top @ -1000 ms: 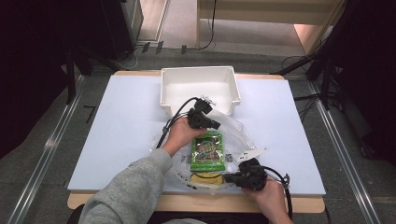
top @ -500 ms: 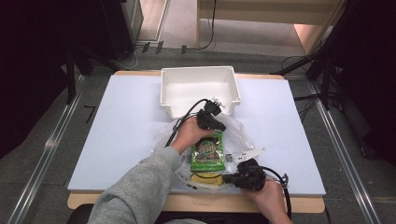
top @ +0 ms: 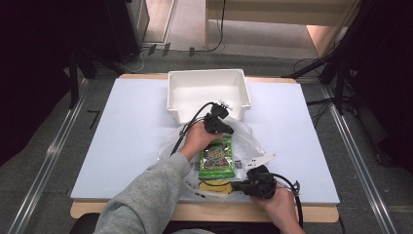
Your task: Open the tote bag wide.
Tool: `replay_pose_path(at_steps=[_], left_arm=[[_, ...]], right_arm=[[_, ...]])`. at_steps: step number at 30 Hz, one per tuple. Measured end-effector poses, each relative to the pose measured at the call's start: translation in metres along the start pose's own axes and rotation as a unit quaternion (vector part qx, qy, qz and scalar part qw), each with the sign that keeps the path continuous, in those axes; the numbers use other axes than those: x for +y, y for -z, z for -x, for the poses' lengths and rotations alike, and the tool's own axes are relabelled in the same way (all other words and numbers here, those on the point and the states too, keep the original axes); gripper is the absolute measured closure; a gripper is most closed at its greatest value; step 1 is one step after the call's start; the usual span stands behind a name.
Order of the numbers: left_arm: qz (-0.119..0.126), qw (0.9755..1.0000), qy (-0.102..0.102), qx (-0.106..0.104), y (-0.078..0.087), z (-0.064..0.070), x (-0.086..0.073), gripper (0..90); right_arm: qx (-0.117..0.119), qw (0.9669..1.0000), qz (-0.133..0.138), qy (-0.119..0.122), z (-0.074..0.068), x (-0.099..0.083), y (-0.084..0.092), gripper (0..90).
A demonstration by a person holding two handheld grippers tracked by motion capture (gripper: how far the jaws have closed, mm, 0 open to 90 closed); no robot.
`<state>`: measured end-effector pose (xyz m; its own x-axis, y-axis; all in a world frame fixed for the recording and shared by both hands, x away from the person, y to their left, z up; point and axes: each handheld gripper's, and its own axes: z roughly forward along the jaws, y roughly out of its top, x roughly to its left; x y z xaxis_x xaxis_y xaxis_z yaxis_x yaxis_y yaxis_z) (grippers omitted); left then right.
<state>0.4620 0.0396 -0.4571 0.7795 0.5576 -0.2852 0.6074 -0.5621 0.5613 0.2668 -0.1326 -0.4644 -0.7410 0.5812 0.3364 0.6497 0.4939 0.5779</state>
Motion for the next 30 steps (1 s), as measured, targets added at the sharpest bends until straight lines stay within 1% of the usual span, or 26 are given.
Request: replay_pose_path(at_steps=[1,5,6,7,8,9,12,14,15,16,17,20,22,23,25,27,30], left_arm=[[-0.002,1.0000,-0.005,0.000,0.002,0.001,0.000,89.2],[-0.004,1.0000,-0.004,-0.008,0.010,0.005,0.000,86.7],[-0.004,0.9999,0.000,-0.011,0.013,0.006,0.000,85.5],[-0.005,0.9999,0.001,-0.015,0.014,0.006,0.000,82.1],[-0.006,0.9998,0.006,-0.019,0.016,0.006,0.000,76.2],[-0.005,0.9997,0.010,-0.020,0.018,0.006,0.000,76.2],[0.002,0.9997,0.009,-0.023,0.026,0.008,0.001,69.7],[-0.002,0.9997,0.005,-0.023,0.031,0.010,0.001,65.5],[-0.004,0.9997,0.007,-0.022,0.033,0.011,0.001,60.4],[-0.005,0.9997,0.009,-0.024,0.035,0.011,0.001,58.8],[-0.005,0.9995,0.014,-0.029,0.040,0.012,0.000,56.8],[-0.002,0.9994,0.014,-0.031,0.044,0.014,-0.001,54.1],[-0.001,0.9994,0.009,-0.033,0.048,0.015,-0.003,52.0],[-0.001,0.9994,0.009,-0.032,0.050,0.016,-0.004,50.6],[0.003,0.9993,0.009,-0.036,0.053,0.016,-0.006,50.1],[0.003,0.9992,0.012,-0.038,0.057,0.017,-0.008,49.0],[0.006,0.9988,0.018,-0.044,0.062,0.019,-0.012,47.4]], right_arm=[[0.000,1.0000,0.000,0.000,0.000,0.000,0.000,90.0],[0.000,1.0000,0.008,0.000,-0.001,0.002,0.002,90.0],[-0.001,0.9999,0.013,-0.001,-0.001,0.002,0.003,90.0],[0.000,0.9998,0.021,-0.003,-0.001,0.003,0.005,90.0],[-0.001,0.9995,0.030,-0.003,-0.001,0.004,0.007,88.3],[-0.001,0.9995,0.030,-0.003,-0.001,0.004,0.007,88.3],[-0.005,0.9993,0.038,-0.002,0.000,0.006,0.009,84.7],[-0.009,0.9991,0.042,0.000,-0.001,0.007,0.011,81.9],[-0.010,0.9990,0.043,0.001,-0.001,0.008,0.012,78.7],[-0.010,0.9989,0.045,0.002,-0.001,0.008,0.013,76.8],[-0.011,0.9989,0.046,0.001,-0.002,0.009,0.014,75.4],[-0.010,0.9987,0.050,0.002,-0.002,0.010,0.014,72.6],[-0.012,0.9986,0.051,0.007,-0.004,0.011,0.015,71.1],[-0.015,0.9986,0.051,0.011,-0.005,0.013,0.016,70.0],[-0.016,0.9983,0.054,0.013,-0.005,0.015,0.017,69.3],[-0.015,0.9980,0.059,0.016,-0.006,0.017,0.019,68.9],[-0.018,0.9978,0.063,0.013,-0.006,0.019,0.021,68.6]])
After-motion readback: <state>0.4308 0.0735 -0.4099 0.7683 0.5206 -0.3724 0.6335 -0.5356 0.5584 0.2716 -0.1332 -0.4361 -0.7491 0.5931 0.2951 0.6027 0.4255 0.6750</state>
